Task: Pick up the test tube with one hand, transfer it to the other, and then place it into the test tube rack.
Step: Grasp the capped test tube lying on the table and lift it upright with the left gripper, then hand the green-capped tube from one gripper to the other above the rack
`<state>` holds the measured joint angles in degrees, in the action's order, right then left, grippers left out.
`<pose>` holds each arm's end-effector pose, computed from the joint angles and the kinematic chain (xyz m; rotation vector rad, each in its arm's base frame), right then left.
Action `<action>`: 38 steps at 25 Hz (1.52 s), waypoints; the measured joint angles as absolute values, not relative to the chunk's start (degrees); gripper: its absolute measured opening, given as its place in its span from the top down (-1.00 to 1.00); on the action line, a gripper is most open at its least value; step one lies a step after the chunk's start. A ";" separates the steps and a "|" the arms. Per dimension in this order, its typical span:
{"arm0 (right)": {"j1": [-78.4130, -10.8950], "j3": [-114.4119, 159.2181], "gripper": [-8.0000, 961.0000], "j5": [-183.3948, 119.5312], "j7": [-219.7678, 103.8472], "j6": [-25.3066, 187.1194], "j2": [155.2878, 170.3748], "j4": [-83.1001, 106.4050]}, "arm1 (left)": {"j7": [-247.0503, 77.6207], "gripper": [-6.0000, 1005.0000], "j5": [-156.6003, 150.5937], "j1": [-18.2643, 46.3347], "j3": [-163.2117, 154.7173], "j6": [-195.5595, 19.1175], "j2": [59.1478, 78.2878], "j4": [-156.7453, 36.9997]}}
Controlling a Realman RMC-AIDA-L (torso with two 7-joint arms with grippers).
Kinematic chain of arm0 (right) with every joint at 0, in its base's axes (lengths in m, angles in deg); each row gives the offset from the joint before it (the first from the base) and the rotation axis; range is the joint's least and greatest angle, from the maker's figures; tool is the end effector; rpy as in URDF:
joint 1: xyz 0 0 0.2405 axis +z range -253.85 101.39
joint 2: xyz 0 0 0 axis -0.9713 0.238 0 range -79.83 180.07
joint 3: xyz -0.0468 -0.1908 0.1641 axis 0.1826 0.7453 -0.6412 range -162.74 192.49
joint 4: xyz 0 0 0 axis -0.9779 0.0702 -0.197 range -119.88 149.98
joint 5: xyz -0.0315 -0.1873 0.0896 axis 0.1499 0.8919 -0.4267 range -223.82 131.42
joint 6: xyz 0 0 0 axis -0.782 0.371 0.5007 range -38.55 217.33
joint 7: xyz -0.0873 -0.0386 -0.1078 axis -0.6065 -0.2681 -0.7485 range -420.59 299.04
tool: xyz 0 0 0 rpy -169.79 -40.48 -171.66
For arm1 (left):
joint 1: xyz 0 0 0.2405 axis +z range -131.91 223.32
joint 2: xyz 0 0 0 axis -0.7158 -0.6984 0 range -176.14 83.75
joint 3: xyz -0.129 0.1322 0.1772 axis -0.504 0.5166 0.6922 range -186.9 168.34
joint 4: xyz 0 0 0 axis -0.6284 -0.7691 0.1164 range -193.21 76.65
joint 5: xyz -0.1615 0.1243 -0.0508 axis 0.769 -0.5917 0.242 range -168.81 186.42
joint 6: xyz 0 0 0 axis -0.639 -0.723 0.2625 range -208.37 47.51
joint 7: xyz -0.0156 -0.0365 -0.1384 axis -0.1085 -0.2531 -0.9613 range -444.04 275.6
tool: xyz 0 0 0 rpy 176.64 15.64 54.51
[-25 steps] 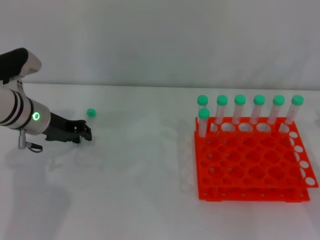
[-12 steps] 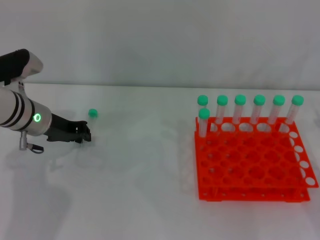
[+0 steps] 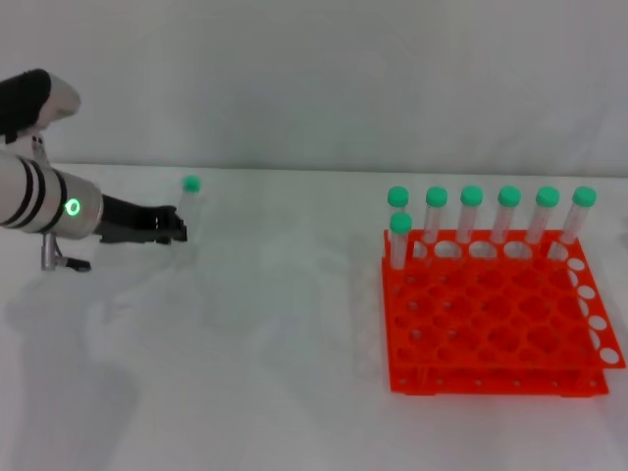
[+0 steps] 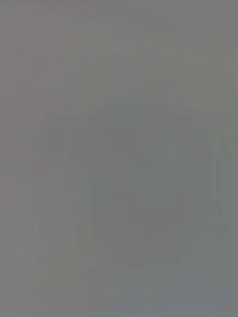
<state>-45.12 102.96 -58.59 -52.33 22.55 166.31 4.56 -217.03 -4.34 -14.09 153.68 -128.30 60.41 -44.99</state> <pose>0.3027 0.3867 0.0530 -1.4698 0.3388 0.7480 -0.2859 0.4628 0.0403 -1.9219 -1.5622 -0.1325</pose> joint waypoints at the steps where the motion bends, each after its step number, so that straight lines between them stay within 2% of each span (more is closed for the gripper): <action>1: -45.12 102.94 -0.78 -58.59 -52.33 22.54 166.31 4.56 | -215.82 0.61 -3.33 -14.18 153.67 -128.33 60.50 -44.76; 10: -44.97 102.85 -0.78 -59.76 -52.33 23.07 166.31 4.69 | -193.85 0.61 16.81 -13.25 153.67 -127.78 61.87 -44.38; 19: -45.08 103.22 -0.78 -61.61 -50.59 23.51 166.09 4.75 | -152.41 0.61 54.60 -7.62 153.67 -139.25 66.38 -43.82; 27: -45.49 102.95 -0.78 -61.61 -48.63 23.57 166.23 4.80 | -132.51 0.61 63.62 -2.98 153.67 -160.09 70.08 -44.26; 36: -45.41 107.39 -0.78 -55.69 -32.92 23.74 164.47 3.74 | -131.33 0.61 56.06 -1.23 153.67 -171.37 72.52 -45.39; 38: -46.13 107.42 -0.78 -51.81 -28.95 22.94 163.57 2.09 | -130.19 0.61 55.49 -0.47 153.67 -171.51 72.72 -46.37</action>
